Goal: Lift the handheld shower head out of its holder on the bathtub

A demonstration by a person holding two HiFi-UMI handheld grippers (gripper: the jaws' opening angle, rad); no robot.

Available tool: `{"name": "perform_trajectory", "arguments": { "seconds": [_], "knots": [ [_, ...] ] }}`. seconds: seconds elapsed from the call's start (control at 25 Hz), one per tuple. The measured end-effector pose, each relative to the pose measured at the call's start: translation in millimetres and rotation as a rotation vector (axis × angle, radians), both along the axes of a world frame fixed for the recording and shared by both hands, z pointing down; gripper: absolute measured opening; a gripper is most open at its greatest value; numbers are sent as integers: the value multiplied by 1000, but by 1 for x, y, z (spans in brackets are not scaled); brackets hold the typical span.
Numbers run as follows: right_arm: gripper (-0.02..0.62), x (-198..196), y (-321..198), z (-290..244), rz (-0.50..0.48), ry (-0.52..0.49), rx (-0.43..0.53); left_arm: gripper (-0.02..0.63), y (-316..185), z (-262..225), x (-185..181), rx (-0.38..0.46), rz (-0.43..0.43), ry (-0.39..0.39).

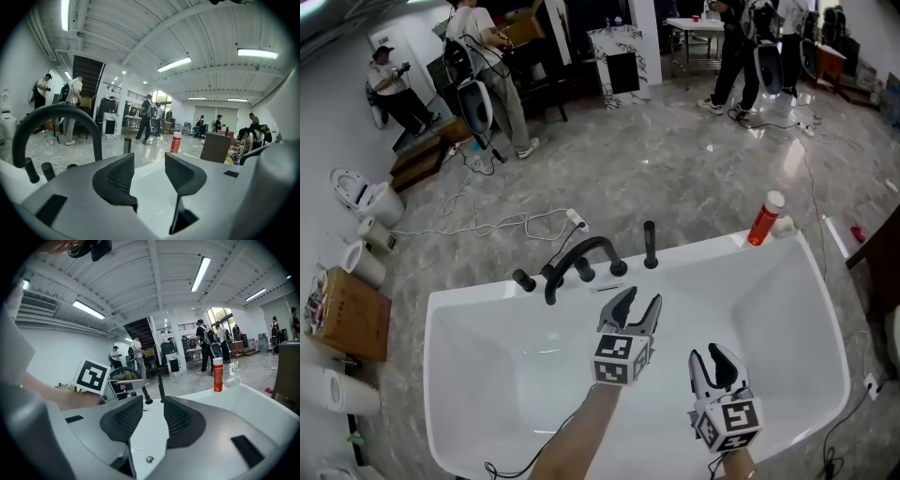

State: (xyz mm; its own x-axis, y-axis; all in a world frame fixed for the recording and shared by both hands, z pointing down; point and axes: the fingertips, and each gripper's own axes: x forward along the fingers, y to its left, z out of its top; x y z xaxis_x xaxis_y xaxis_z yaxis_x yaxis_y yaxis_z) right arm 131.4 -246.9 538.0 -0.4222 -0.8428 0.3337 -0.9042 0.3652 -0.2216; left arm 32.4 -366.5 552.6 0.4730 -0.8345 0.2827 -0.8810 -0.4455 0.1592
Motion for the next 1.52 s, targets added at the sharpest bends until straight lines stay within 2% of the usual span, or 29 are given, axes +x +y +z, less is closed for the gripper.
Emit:
{"name": "perform_trajectory", "arguments": {
  "seconds": [0.4, 0.76, 1.16, 1.4, 1.52],
  "knots": [
    [123, 10, -23, 47, 14, -32, -23, 222, -81, 65, 6, -57, -61, -13],
    [120, 25, -24, 77, 22, -36, -47, 225, -127, 109, 11, -101, -100, -57],
    [115, 20, -33, 124, 6, -56, -73, 232, -162, 144, 15, -116, -95, -95],
    [114, 24, -35, 145, 28, -80, -92, 238, -181, 161, 19, -122, -76, -154],
    [114, 30, -38, 157, 28, -71, -105, 238, -191, 171, 22, -139, -81, -154]
  ]
}}
